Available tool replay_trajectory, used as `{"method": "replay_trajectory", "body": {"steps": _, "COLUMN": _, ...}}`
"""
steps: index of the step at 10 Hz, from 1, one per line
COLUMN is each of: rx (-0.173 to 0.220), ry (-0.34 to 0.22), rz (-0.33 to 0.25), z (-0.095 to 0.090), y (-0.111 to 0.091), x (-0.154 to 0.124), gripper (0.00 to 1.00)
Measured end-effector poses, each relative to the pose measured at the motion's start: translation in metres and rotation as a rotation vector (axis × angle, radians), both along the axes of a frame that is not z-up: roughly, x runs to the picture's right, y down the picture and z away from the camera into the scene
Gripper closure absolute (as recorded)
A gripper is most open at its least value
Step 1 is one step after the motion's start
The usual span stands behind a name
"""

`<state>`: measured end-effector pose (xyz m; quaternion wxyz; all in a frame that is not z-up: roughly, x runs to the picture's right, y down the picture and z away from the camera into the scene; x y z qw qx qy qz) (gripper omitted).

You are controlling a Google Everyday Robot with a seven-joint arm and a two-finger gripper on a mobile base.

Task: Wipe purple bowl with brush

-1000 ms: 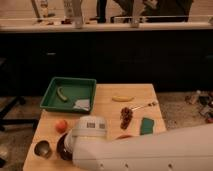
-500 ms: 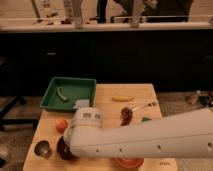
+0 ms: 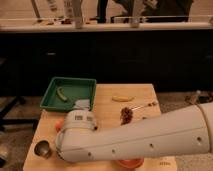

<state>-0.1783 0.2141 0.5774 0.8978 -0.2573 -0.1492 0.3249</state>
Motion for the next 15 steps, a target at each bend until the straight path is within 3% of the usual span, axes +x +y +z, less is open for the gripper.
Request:
{"method": "replay_trajectory", "body": {"steps": 3, "rx": 0.006, "ry": 0.043, "rz": 0.013, "z": -0.001, "y": -0.001, "x": 0.025, "gripper": 1.00}}
{"method": "replay_trajectory", "body": {"steps": 5, "rx": 0.014, "ry": 0.074, "rz": 0.017, "z": 0.015, "y": -0.018, "x": 0.036, "gripper": 1.00}}
{"method": "replay_trajectory", "body": {"steps": 7, "rx": 0.014, "ry": 0.087, "rz": 0.001, "z": 0.036, "y": -0.034, "x": 0.032, "gripper": 1.00}}
{"method": "replay_trajectory", "body": {"steps": 9, "rx": 0.009, "ry": 0.072, "rz": -0.018, "z": 0.043, "y": -0.037, "x": 0.015, "gripper": 1.00}}
{"method": "replay_trajectory", "body": {"steps": 12, "rx": -0.006, "ry": 0.015, "rz": -0.050, "z": 0.037, "y": -0.028, "x": -0.017, "gripper": 1.00}}
{"method": "replay_trajectory", "body": {"steps": 15, "rx": -0.015, "ry": 0.004, "rz": -0.052, "z": 0.013, "y": -0.006, "x": -0.010, "gripper": 1.00}}
